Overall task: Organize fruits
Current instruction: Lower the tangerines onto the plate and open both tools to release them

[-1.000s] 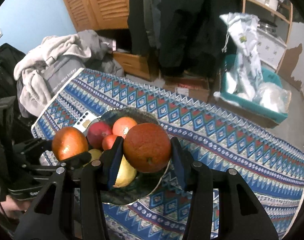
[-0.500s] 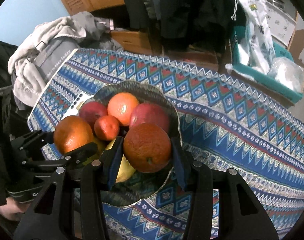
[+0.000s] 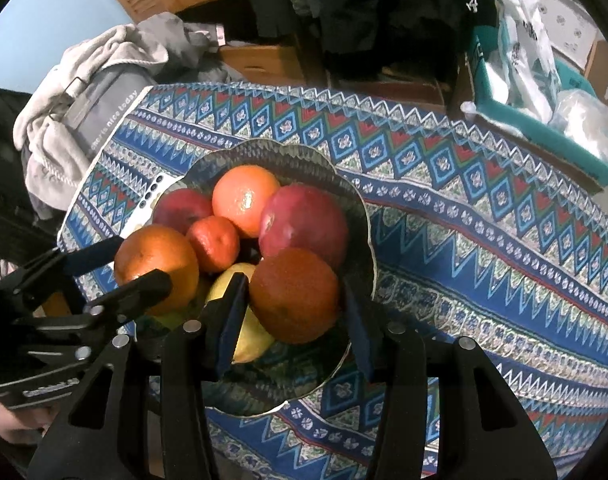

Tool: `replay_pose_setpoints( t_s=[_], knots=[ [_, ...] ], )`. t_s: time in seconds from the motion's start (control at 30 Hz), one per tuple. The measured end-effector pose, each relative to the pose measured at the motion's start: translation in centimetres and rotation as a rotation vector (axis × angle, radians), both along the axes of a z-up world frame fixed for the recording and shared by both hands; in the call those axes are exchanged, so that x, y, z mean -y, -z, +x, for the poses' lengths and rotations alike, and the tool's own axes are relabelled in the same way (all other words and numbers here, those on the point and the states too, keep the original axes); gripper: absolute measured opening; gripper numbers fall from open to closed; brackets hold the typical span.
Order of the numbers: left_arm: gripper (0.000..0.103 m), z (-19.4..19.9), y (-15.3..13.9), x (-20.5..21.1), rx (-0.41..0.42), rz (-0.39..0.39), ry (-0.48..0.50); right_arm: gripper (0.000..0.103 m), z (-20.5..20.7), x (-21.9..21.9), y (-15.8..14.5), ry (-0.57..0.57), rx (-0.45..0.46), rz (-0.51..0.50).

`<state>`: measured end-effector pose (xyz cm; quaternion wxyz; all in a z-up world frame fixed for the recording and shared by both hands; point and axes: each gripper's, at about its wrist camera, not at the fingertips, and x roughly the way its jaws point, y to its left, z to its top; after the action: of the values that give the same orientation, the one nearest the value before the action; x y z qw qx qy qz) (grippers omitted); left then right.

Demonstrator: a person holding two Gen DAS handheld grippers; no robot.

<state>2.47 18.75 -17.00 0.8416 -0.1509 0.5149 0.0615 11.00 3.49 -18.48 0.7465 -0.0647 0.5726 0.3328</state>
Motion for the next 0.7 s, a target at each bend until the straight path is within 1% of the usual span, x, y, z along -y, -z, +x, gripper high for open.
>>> replay_pose_setpoints(
  t_s=[0.1, 0.23, 0.4, 0.53, 0.63, 0.7],
  knots=[
    [0.072, -0.4, -0.3, -0.3, -0.003, -0.014, -0.012, 0.048, -0.1, 0.0, -0.1, 0.002, -0.006, 0.014],
    [0.072, -0.9, -1.2, -0.5, 0.011, -0.005, -0.017, 0.048, -0.2, 0.0, -0.4, 0.003, 0.001, 0.014],
    [0.072, -1.7, -2.3, -0.5, 0.030, 0.007, -0.021, 0.048, -0.6, 0.5, -2.1, 0.006, 0.046, 0.015],
    [0.072, -2.3, -3.7, -0.2, 0.050, 0.018, -0.017, 0.056, -1.0, 0.9, -4.3, 0.007, 0.104, 0.019],
    [0.079, -2.6, -5.0, 0.0, 0.071, 0.015, -0.019, 0.059, -1.3, 1.4, -6.0, 0.013, 0.145, 0.029],
    [0.079, -2.9, -5.9, 0.2, 0.086, -0.001, -0.017, 0.064, -1.6, 1.8, -7.2, 0.019, 0.175, 0.034]
  ],
)
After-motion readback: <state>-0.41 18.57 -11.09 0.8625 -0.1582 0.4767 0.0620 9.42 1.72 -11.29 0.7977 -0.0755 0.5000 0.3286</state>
